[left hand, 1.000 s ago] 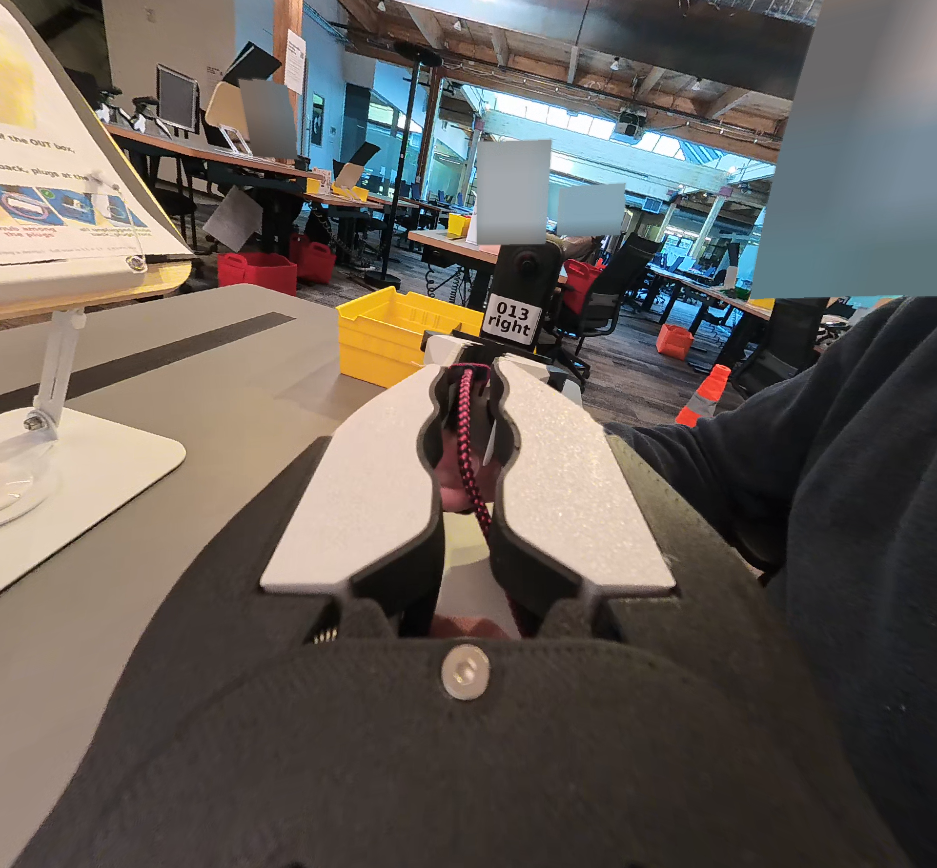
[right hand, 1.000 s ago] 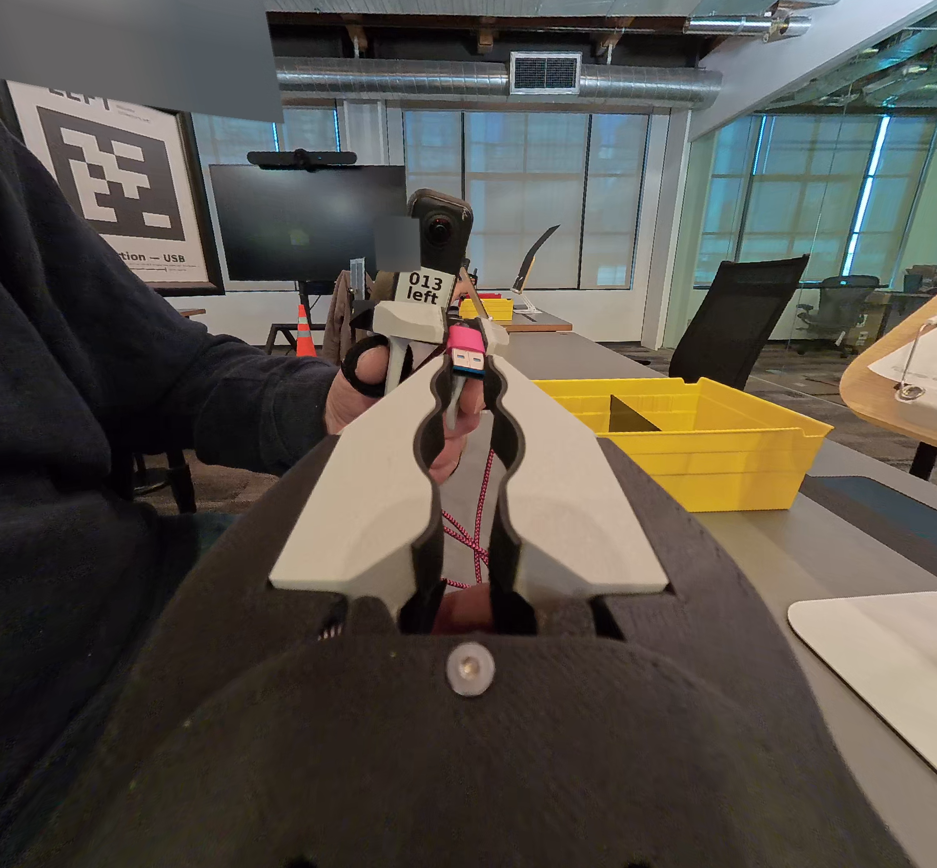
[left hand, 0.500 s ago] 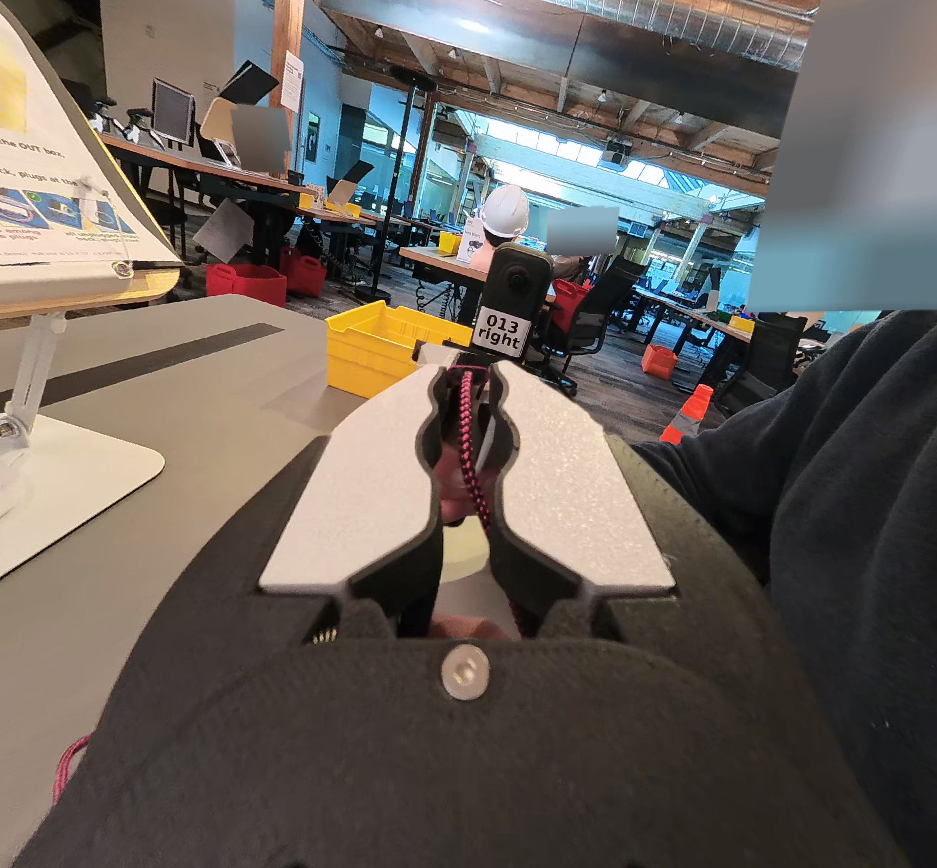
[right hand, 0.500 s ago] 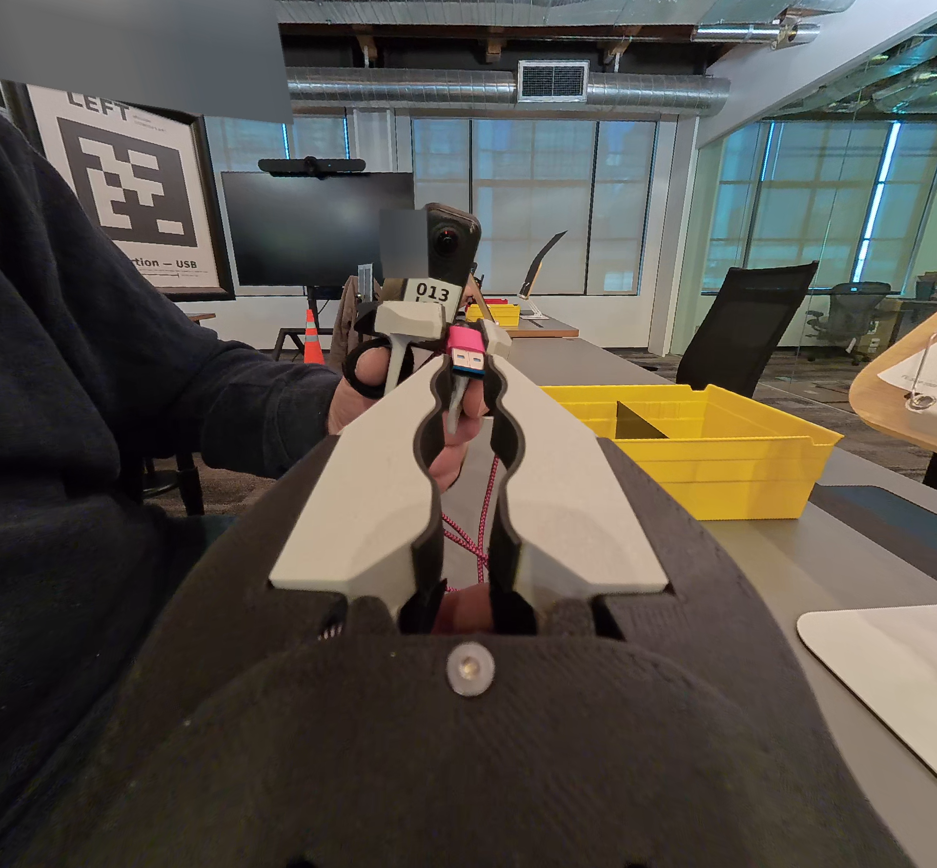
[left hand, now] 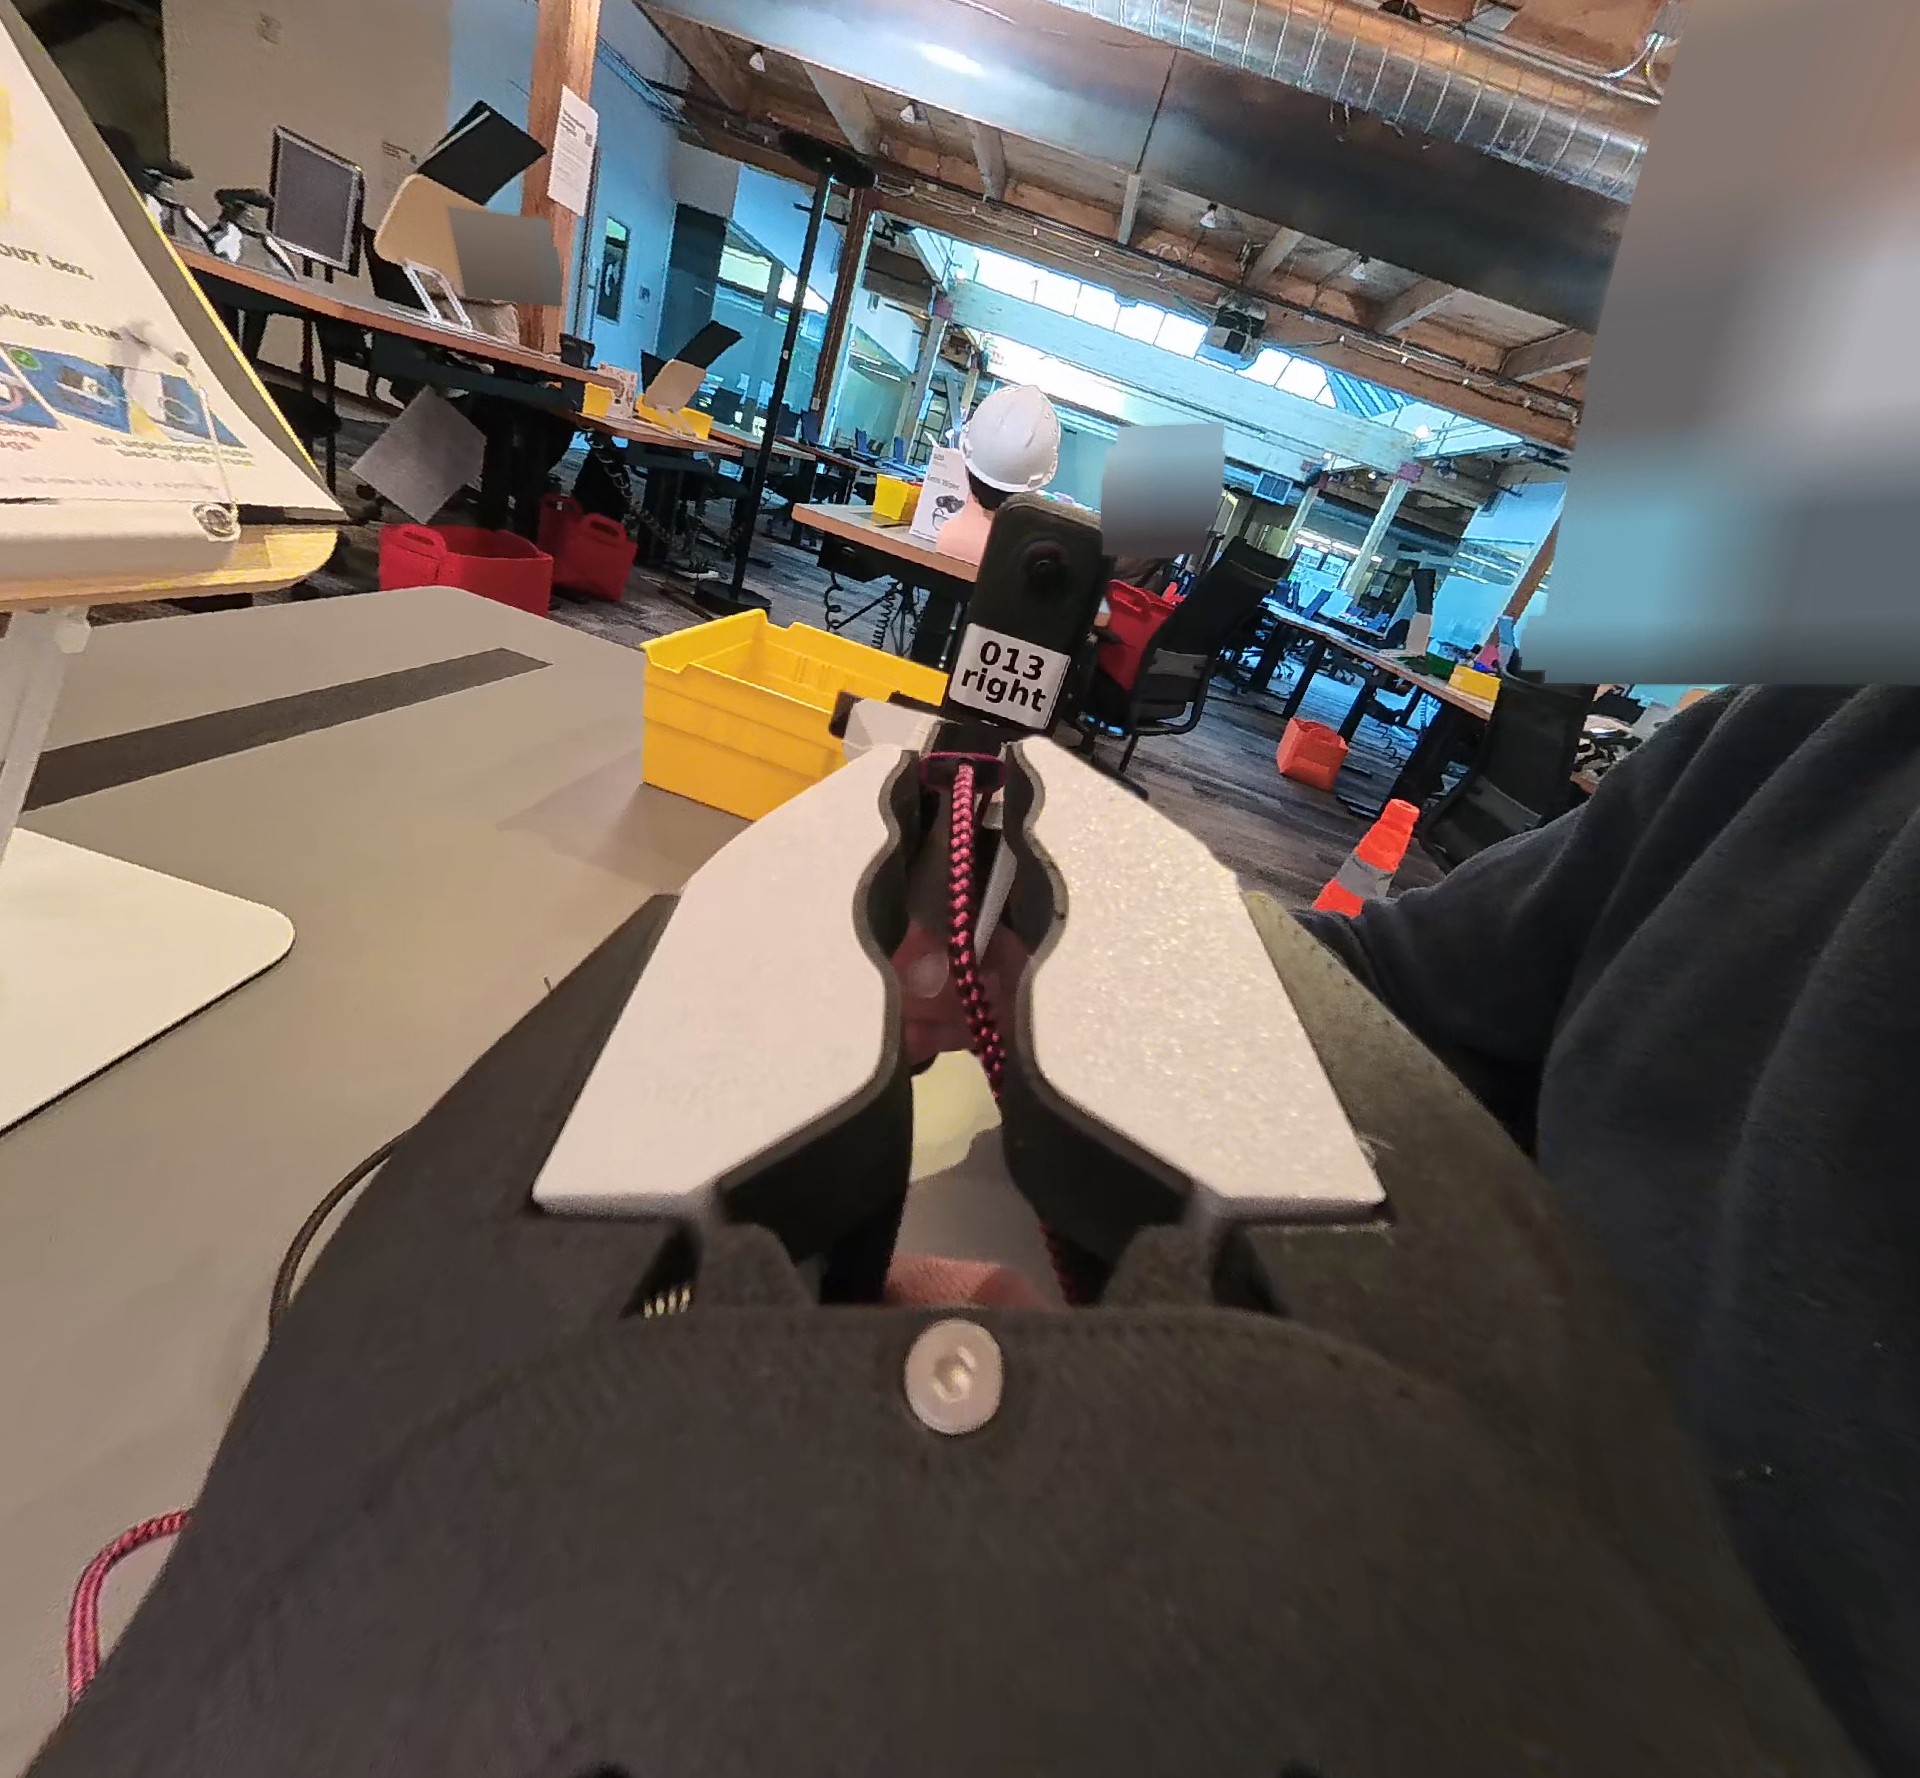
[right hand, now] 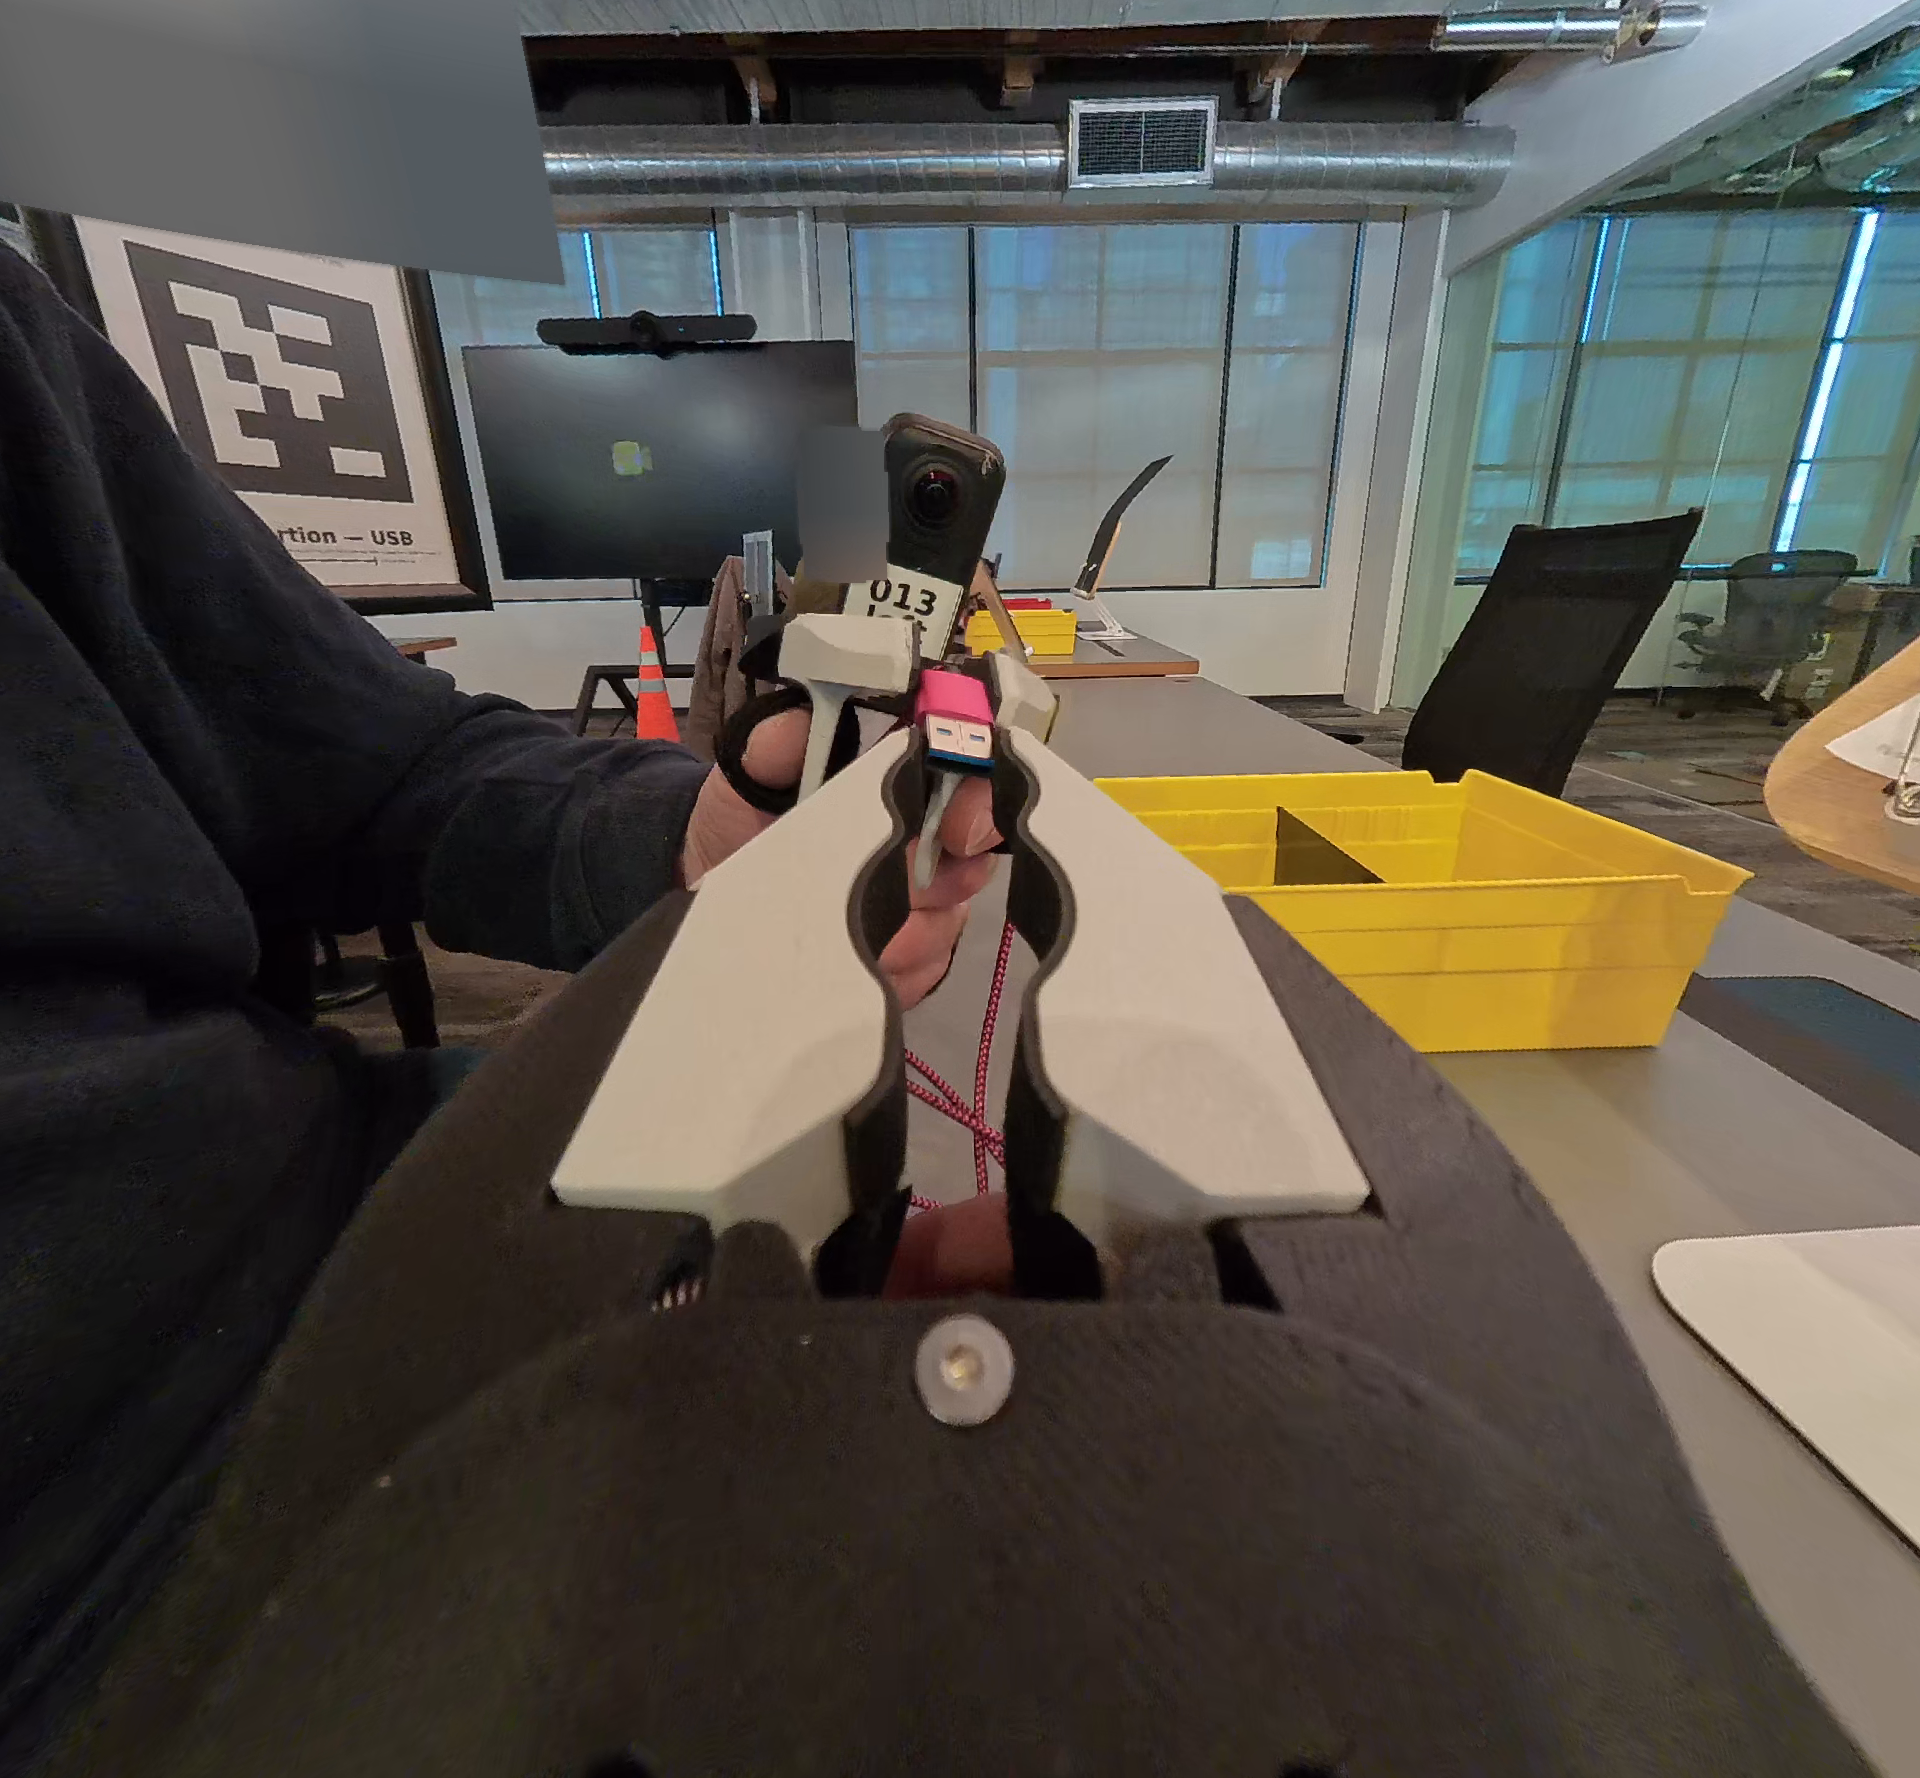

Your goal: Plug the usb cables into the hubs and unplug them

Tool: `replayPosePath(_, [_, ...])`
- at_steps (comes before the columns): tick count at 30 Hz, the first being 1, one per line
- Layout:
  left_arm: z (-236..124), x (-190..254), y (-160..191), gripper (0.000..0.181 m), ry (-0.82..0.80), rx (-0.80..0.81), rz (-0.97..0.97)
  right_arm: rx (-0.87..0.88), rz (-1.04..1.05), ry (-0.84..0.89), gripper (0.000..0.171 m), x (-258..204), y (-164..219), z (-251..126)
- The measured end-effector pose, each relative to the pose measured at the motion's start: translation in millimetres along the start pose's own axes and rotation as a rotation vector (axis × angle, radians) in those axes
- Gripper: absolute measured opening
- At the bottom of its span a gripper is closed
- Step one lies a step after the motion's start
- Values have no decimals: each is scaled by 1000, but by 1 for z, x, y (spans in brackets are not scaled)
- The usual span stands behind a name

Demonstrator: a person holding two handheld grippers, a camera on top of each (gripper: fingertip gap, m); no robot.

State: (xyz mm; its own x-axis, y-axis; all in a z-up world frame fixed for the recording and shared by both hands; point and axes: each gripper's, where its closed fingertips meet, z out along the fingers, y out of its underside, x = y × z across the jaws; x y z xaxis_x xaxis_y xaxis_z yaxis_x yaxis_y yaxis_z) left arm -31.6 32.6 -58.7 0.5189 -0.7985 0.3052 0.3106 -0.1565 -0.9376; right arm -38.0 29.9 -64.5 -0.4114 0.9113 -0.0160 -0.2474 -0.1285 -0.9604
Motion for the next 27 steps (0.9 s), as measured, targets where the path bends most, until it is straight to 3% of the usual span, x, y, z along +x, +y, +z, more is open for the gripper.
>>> replayPosePath(13, [-11,-11,-4,15,-52,-50,35,-66,-34,56,17,11,-1,-14])
replayPosePath(18, [-23,-14,-10,15,-81,-74,74,-242,-113,86,21,6,18,-30])
replayPosePath(27, [-62,-8,-62,15,-199,-106,221,-490,-106,119,36,4,60,-60])
